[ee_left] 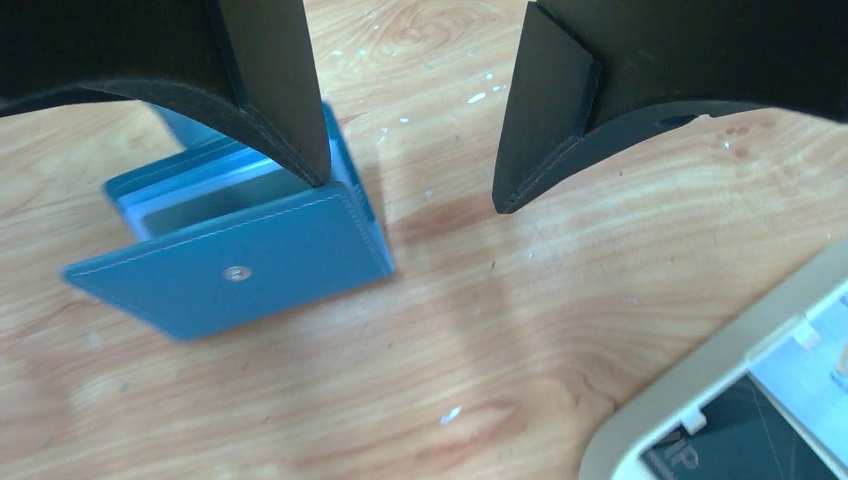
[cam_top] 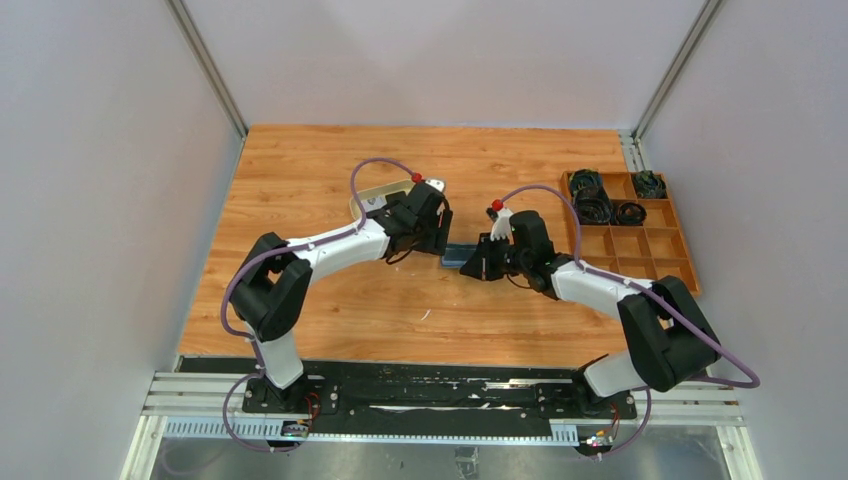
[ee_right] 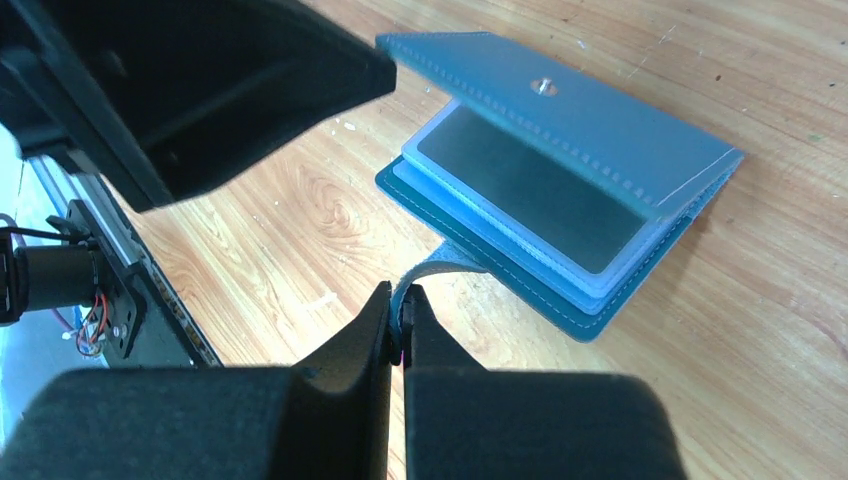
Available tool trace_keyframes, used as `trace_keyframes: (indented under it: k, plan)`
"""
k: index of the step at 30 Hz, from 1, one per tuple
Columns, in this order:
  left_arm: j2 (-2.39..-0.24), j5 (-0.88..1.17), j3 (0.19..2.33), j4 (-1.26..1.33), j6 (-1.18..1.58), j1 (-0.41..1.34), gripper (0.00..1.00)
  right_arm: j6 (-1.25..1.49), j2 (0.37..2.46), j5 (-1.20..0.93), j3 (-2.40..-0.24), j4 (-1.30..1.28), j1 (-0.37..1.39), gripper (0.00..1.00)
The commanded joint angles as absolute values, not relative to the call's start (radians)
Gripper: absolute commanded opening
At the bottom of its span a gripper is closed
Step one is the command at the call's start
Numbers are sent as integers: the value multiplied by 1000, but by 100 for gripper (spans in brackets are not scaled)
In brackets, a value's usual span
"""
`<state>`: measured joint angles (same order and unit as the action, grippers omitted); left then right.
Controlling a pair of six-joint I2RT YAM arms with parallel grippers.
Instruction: Take the credit cards out of the card holder
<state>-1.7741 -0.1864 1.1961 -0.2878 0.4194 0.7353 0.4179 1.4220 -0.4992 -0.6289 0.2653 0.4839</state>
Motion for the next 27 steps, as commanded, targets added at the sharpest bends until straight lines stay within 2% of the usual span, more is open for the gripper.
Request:
trace_keyframes:
  k: [1, 8, 15, 21, 27]
  plan:
    - [-1793, -187, 1256, -274, 404, 733, 70, 375, 1414, -554, -621, 220, 480, 0]
    - [-1826, -109, 1283, -257, 390, 732, 71, 336, 1399, -592, -606, 161, 482, 0]
    - [-1772, 166, 1163, -99, 425, 679, 72, 245, 1396, -642, -612, 51, 479, 0]
    - [-1686, 113, 1156, -217, 312, 674, 73, 193, 1411, -764, -692, -119, 481, 0]
    - [-1613, 98, 1069, -235, 334, 606, 73, 84, 1387, -724, -926, -396, 488, 0]
